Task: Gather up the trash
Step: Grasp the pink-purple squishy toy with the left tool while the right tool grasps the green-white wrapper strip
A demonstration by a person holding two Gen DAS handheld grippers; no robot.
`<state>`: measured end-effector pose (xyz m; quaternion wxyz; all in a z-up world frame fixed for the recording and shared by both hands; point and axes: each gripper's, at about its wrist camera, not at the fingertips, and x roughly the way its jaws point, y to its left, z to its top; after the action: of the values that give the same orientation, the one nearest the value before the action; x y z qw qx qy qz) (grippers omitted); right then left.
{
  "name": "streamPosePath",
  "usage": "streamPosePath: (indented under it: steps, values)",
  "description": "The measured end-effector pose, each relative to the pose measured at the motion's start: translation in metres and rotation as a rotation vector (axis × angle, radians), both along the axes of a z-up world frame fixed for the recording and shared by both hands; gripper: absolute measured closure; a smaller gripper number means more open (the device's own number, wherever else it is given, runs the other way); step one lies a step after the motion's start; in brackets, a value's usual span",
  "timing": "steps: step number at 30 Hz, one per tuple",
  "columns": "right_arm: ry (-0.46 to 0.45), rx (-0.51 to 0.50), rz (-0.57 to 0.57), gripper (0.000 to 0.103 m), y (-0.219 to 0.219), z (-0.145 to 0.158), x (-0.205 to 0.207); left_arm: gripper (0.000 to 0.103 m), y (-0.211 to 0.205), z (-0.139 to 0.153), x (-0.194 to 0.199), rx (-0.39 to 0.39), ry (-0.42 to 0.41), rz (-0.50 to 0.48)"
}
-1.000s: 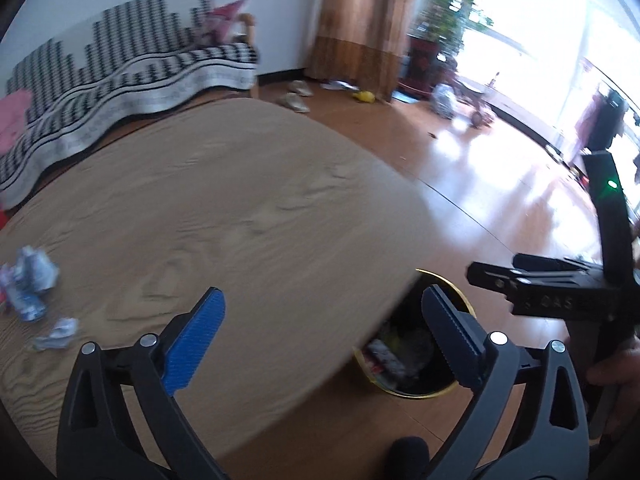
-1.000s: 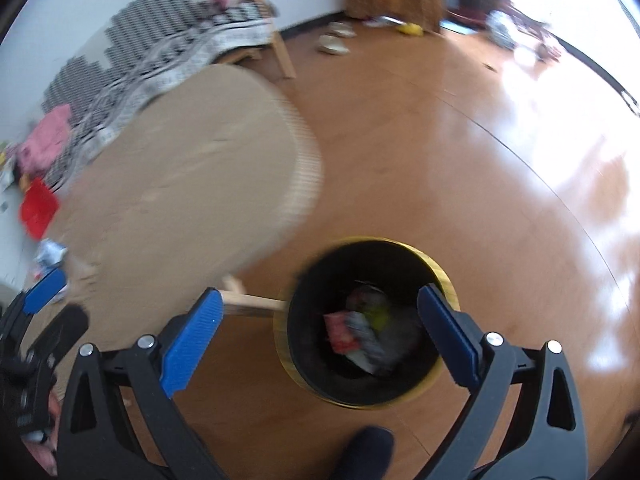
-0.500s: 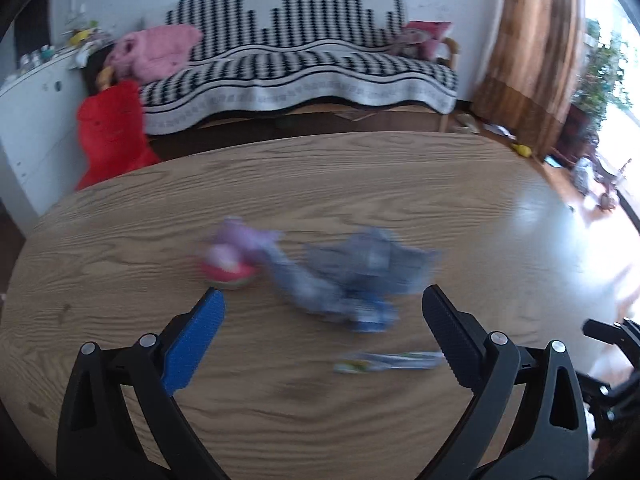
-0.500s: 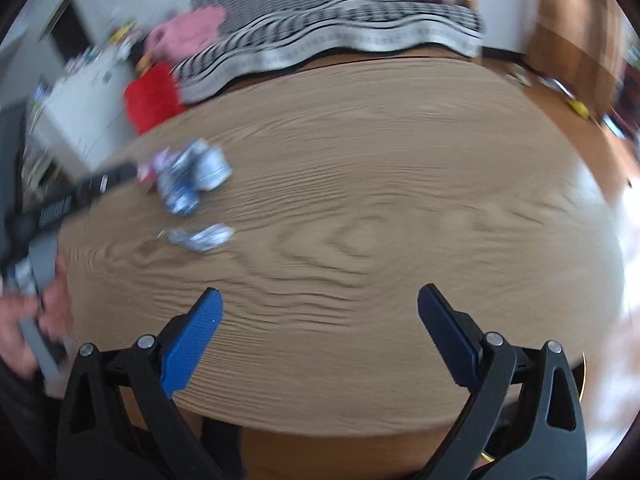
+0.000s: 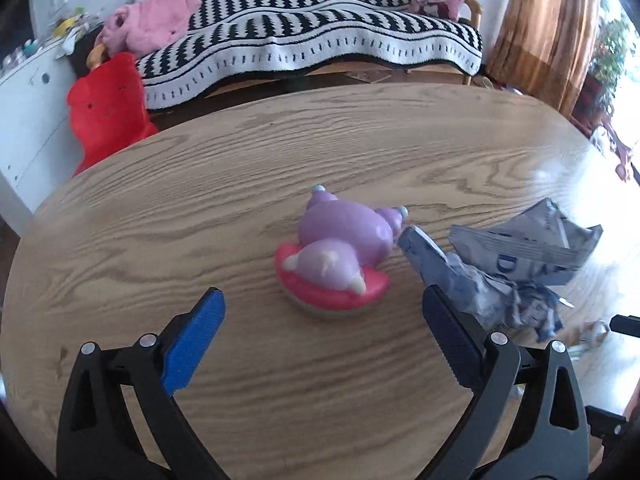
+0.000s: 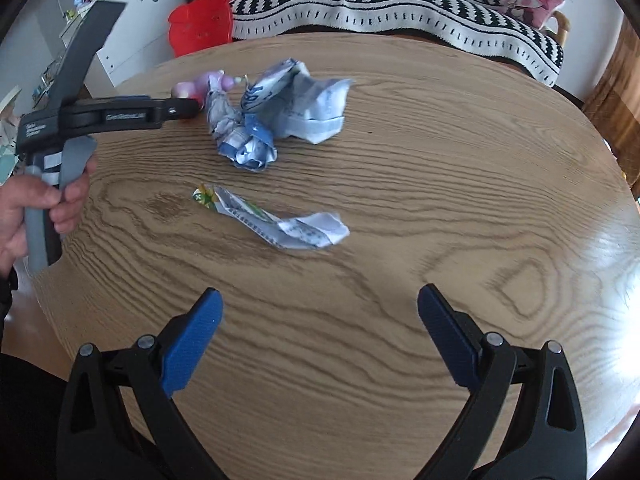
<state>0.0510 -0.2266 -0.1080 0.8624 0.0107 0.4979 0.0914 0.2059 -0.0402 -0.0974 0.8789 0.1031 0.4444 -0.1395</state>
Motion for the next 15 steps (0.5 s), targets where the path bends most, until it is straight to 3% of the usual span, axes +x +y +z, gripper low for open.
streamPosePath:
  steps: [5, 7, 9, 15]
  values:
    - [-0.018, -0.006, 0.02, 0.008, 0.009, 0.001, 0.012, 0.008, 0.003, -0.009, 0.018, -0.02, 0.019, 0.009]
    - [-0.031, -0.013, 0.035, 0.008, 0.012, 0.001, 0.016, 0.017, 0.006, -0.009, 0.021, -0.047, 0.013, 0.017]
    - [-0.036, -0.032, 0.05, 0.008, 0.017, 0.001, 0.021, 0.046, 0.005, -0.008, 0.022, -0.073, 0.016, 0.019]
    - [-0.084, -0.107, 0.089, 0.008, 0.035, 0.001, 0.033, 0.05, 0.007, -0.005, 0.011, -0.046, 0.015, 0.033]
